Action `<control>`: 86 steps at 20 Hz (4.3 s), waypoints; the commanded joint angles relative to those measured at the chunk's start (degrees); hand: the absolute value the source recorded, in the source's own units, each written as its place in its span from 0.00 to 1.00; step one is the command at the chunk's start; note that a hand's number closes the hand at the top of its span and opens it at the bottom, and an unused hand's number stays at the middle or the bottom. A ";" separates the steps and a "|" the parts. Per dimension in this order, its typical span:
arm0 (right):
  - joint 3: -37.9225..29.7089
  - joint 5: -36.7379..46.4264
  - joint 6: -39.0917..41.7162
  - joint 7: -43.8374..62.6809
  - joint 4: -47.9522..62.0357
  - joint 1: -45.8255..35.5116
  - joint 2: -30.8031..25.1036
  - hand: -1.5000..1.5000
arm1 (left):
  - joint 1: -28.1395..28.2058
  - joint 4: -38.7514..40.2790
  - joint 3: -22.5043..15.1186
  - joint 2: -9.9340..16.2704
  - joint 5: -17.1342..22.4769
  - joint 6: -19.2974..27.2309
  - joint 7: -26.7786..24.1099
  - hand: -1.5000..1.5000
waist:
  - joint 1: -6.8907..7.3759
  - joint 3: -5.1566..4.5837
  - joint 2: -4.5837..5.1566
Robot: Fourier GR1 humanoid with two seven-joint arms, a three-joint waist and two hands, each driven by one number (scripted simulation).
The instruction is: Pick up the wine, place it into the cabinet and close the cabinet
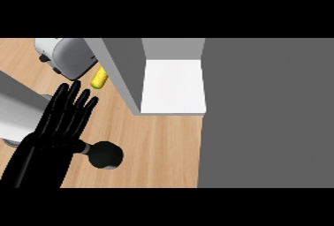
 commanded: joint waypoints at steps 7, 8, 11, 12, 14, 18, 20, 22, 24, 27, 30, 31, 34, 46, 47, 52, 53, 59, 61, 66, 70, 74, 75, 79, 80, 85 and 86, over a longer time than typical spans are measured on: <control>-4.38 -3.39 2.91 -0.63 0.23 -0.25 -0.84 0.00 | 4.41 1.95 6.57 2.66 1.50 -4.03 -4.07 0.00 | 0.05 0.01 0.01; -3.28 -2.32 1.78 1.92 0.17 -1.78 -0.96 0.00 | 10.00 0.15 6.71 3.29 3.49 -7.19 -6.45 0.00 | 0.27 -0.01 -0.01; -1.78 -0.57 2.84 -0.43 -0.99 2.30 0.68 0.00 | 10.51 -0.20 7.70 3.16 2.91 -6.69 -5.85 0.00 | 0.09 0.01 -0.03; -1.49 -0.52 0.53 2.91 -4.31 0.99 1.09 0.00 | 7.57 4.22 6.17 1.79 -0.34 -5.94 -7.91 0.00 | -0.05 0.00 -0.01; -0.88 -1.30 0.64 4.72 -6.08 1.28 0.83 0.00 | 7.55 5.59 11.97 4.97 4.79 -9.26 -7.93 0.00 | -0.04 -0.01 -0.02; 0.48 0.71 1.40 1.60 -2.87 2.22 2.42 0.00 | 12.39 11.01 11.28 4.29 2.71 -13.95 -15.04 0.00 | 0.05 -0.01 -0.01; 3.15 4.65 -0.05 0.49 -0.94 0.14 3.70 0.00 | 9.37 14.80 15.79 6.53 5.33 -14.82 -14.67 0.00 | 0.07 -0.02 0.03; 2.14 1.58 -1.31 6.83 -7.61 0.55 2.51 0.00 | 6.22 17.88 12.07 3.14 0.21 -11.80 -16.16 0.00 | -0.21 -0.02 0.01; 4.55 4.39 -0.71 3.66 -3.63 -0.40 3.78 0.00 | 7.99 17.39 13.03 3.45 0.57 -12.50 -15.85 0.00 | -0.01 0.00 0.01; 1.38 1.12 0.05 4.06 -3.48 -1.01 2.51 0.00 | 7.43 26.65 14.92 3.47 -0.14 -15.79 -23.49 0.00 | -0.15 -0.02 0.06; -0.37 0.72 2.10 0.45 0.41 -0.62 1.97 0.00 | 7.14 29.23 18.18 6.21 1.54 -18.84 -24.30 0.00 | -0.06 0.00 0.06; -0.95 0.27 -0.05 6.04 -1.31 -4.98 1.02 0.00 | 7.09 28.13 17.97 6.59 1.75 -18.95 -22.27 0.00 | 0.05 -0.01 0.05; -0.04 0.95 1.88 3.44 -2.28 -1.01 1.68 0.00 | 9.69 26.01 16.92 4.93 -0.67 -18.14 -23.14 0.00 | 0.03 0.01 0.01; 3.85 5.71 1.59 1.62 -1.32 -0.49 3.94 0.00 | 5.33 45.80 16.04 3.62 -7.56 -21.09 -37.30 0.00 | -0.05 0.00 0.03; 0.62 1.07 1.80 4.41 -2.13 -2.16 2.37 0.00 | 1.18 48.84 17.72 5.62 -7.19 -21.16 -35.98 0.00 | -0.10 0.00 0.05; -3.75 -1.68 4.31 0.52 -1.10 0.64 1.41 0.00 | -0.33 54.76 18.68 6.30 -6.99 -23.01 -39.54 0.00 | -0.15 0.01 0.04; 2.95 4.50 -0.06 4.85 -3.48 -2.01 4.16 0.00 | -1.78 61.84 18.03 5.58 -10.12 -22.34 -44.53 0.00 | -0.23 -0.04 0.09; 1.86 3.94 1.93 2.08 -2.25 0.21 4.05 0.00 | -2.05 63.58 18.27 6.89 -9.32 -24.12 -44.62 0.00 | -0.09 0.00 0.03; 4.80 7.34 0.46 3.53 -3.45 -0.60 4.79 0.00 | -4.23 66.85 17.31 5.88 -10.90 -22.87 -46.05 0.00 | -0.11 0.00 0.04; 0.13 2.32 4.47 -0.99 -1.44 2.41 3.45 0.00 | -8.08 76.99 19.04 7.96 -11.99 -23.89 -52.63 0.00 | -0.28 -0.01 0.07; -0.07 2.19 4.11 1.16 -4.96 3.66 2.90 0.00 | -6.93 76.17 16.85 4.14 -13.17 -20.26 -52.62 0.00 | -0.17 0.01 0.01; 3.97 7.19 -0.71 7.48 -4.91 -3.59 4.26 0.00 | -9.28 79.77 20.08 8.24 -9.26 -26.33 -53.35 0.00 | 0.03 0.00 0.02; 3.43 5.40 2.41 2.02 -5.00 2.54 4.41 0.00 | -10.33 86.41 18.75 5.06 -11.56 -24.99 -58.70 0.00 | -0.36 -0.01 0.06; 6.18 8.47 1.73 1.83 -4.30 2.87 5.66 0.00 | -14.47 93.01 20.68 7.48 -10.04 -28.87 -61.51 0.00 | -0.42 -0.04 0.08; 1.93 6.32 0.95 3.55 -1.37 -3.94 3.89 0.00 | -17.32 100.19 20.59 8.19 -12.54 -28.15 -66.84 0.00 | -0.51 -0.08 0.23; 0.49 3.92 2.04 1.56 0.14 -1.98 4.03 0.00 | -18.48 94.49 20.27 5.87 -9.44 -26.83 -59.11 0.00 | -0.29 -0.01 0.10; -1.65 0.59 3.89 2.37 -1.49 -1.00 2.22 0.00 | -14.80 98.24 18.86 6.31 -12.17 -28.14 -67.16 0.00 | -0.43 -0.03 0.15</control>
